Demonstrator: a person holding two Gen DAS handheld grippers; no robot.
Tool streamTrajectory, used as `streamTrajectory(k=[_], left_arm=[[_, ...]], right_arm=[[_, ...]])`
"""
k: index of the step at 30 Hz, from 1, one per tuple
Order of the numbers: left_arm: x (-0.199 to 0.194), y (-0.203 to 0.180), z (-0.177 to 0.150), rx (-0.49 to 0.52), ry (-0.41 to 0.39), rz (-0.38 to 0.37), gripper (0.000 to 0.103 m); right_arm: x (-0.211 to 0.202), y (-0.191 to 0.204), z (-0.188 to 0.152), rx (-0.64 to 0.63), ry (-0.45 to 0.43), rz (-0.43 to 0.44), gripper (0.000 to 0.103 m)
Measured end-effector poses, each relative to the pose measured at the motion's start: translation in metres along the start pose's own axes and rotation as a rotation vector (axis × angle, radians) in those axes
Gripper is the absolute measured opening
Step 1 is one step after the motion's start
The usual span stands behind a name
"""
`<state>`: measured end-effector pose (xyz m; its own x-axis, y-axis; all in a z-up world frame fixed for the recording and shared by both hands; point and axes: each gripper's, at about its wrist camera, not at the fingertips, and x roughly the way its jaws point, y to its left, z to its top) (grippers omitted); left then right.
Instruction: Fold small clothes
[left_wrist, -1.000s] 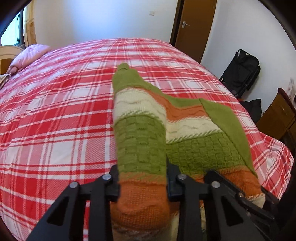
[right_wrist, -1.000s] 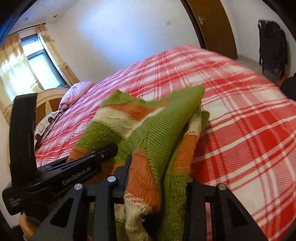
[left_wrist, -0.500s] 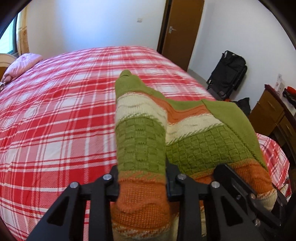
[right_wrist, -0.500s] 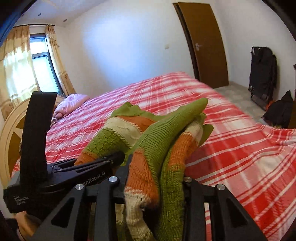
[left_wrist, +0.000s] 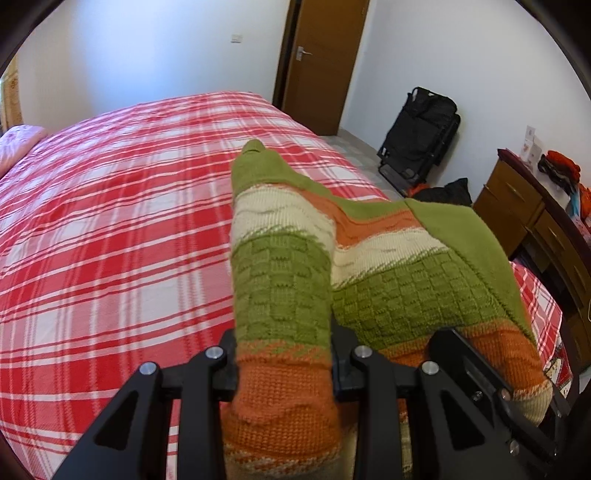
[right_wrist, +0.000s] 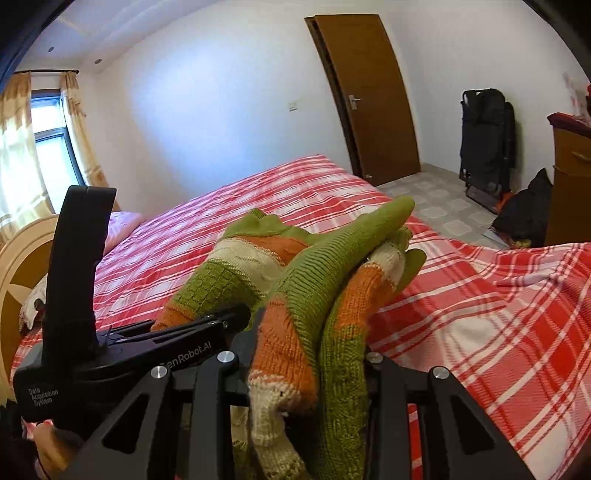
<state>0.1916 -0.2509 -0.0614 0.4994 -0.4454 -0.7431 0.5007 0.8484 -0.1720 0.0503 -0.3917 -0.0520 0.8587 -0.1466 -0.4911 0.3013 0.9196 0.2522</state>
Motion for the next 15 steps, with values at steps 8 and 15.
streamTrajectory(k=[8, 15], left_arm=[[0.014, -0.022, 0.01, 0.028, 0.005, -0.046, 0.033], [0.026, -0.031, 0.022, 0.035, 0.004, -0.071, 0.033]], right_arm=[[0.002, -0.02, 0.007, 0.006, -0.013, -0.049, 0.033], [0.011, -0.031, 0.019, 0.005, -0.028, -0.067, 0.033]])
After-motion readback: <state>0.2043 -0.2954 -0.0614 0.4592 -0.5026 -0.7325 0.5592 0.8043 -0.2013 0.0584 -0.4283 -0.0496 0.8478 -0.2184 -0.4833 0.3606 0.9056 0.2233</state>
